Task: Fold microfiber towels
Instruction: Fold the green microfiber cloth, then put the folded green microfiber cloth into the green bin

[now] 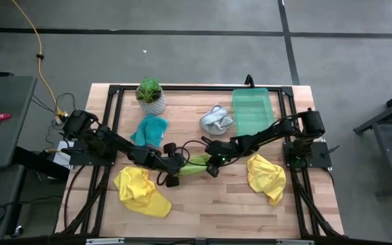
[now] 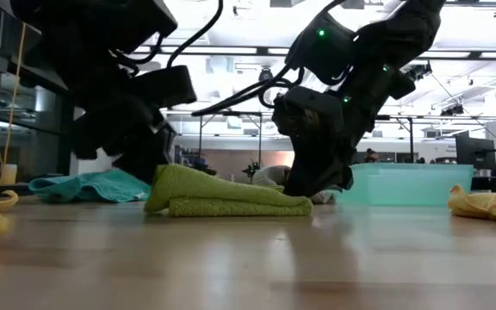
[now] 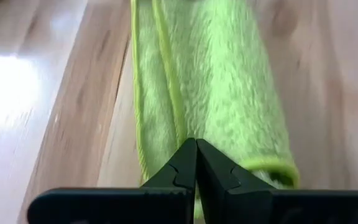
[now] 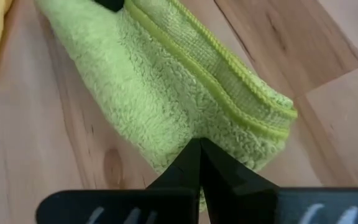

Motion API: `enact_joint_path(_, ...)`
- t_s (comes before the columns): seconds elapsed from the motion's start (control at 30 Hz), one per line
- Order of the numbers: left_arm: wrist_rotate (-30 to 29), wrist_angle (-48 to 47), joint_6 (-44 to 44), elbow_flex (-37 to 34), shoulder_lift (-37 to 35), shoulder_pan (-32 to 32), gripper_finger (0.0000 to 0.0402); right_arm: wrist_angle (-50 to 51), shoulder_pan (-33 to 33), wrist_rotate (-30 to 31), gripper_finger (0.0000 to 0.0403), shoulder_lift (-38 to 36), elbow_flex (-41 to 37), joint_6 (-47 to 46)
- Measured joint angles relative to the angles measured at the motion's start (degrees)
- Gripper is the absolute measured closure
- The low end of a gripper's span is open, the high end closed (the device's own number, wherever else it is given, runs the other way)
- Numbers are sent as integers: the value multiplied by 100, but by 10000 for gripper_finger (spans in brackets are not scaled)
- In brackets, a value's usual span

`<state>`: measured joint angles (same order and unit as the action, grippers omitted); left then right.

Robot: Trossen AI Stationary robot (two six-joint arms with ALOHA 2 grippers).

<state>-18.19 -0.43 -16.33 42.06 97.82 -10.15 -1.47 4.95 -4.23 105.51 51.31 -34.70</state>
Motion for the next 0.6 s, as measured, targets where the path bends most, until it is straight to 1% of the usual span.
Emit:
enact_joint_path(0.17,-92,-250,184,-75,-29,2,401,104,-61,63,403,-147,-7,12)
enact_joint_path(0.33,-114,-635,304,-105,-368,2,401,294,-143,78,403,-331,-2,17)
enact_joint_path(0.4,-259,-831,335,-111,-678,2,401,340,-171,75,403,-481,0,18)
enact_joint_path(0.47,-407,-809,395,-79,-886,2,401,508,-196,76,403,-677,0,96)
enact_joint_path(0.5,-468,-1011,412,-95,-1046,2,401,575,-211,78,403,-784,0,138)
enact_joint_path(0.53,-548,-1171,406,-119,-1198,2,401,696,-229,78,403,-906,0,156)
enact_joint_path(0.6,-619,-1179,266,-87,-1390,-12,401,919,-270,79,403,-1120,8,54)
